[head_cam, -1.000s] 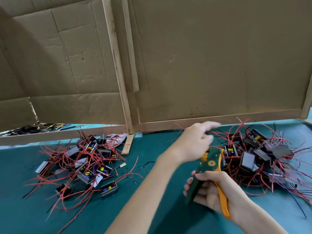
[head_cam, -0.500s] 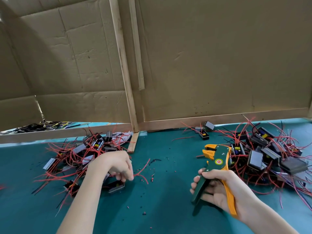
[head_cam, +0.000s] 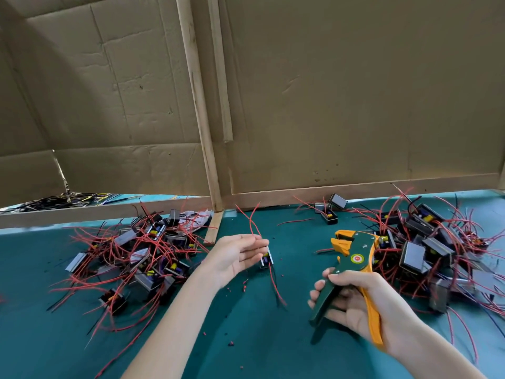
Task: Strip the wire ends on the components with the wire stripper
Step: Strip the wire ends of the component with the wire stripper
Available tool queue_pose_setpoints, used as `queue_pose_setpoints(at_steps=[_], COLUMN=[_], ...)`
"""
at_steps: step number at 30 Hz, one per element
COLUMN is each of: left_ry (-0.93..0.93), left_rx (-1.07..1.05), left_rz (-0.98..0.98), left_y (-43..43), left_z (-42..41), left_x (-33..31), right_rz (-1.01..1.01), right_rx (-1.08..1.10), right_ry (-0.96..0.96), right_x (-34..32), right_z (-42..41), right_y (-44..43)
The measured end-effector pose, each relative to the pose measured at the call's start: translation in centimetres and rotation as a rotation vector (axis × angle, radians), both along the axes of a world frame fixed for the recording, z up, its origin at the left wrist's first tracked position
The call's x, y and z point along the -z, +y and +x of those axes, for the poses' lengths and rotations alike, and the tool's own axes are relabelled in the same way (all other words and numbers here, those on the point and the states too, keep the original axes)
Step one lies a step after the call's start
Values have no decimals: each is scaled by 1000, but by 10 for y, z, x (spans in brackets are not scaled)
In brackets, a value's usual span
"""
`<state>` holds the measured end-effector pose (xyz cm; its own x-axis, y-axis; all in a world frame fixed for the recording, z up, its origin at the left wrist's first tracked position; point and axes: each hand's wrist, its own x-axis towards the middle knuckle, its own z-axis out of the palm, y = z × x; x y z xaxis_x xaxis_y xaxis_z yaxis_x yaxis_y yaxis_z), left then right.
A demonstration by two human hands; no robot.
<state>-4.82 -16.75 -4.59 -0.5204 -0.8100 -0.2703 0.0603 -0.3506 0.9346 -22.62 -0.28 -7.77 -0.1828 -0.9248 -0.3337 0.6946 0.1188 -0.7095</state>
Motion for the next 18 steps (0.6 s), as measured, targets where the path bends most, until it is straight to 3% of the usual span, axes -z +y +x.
queue_pose_setpoints(at_steps=[4, 11, 18], left_ry=[-100, -489, -530], left_rx=[-79, 366, 266], left_rz=[-94, -869, -974], left_y=[-2, 9, 10], left_z=[-1, 10, 0], left_x=[4, 4, 14], right_rz=[-6, -16, -16], right_rx=[3, -10, -1], right_ry=[-1, 3, 0], right_x=[-1, -4, -7], right_z=[-1, 3, 4], right_y=[1, 3, 4])
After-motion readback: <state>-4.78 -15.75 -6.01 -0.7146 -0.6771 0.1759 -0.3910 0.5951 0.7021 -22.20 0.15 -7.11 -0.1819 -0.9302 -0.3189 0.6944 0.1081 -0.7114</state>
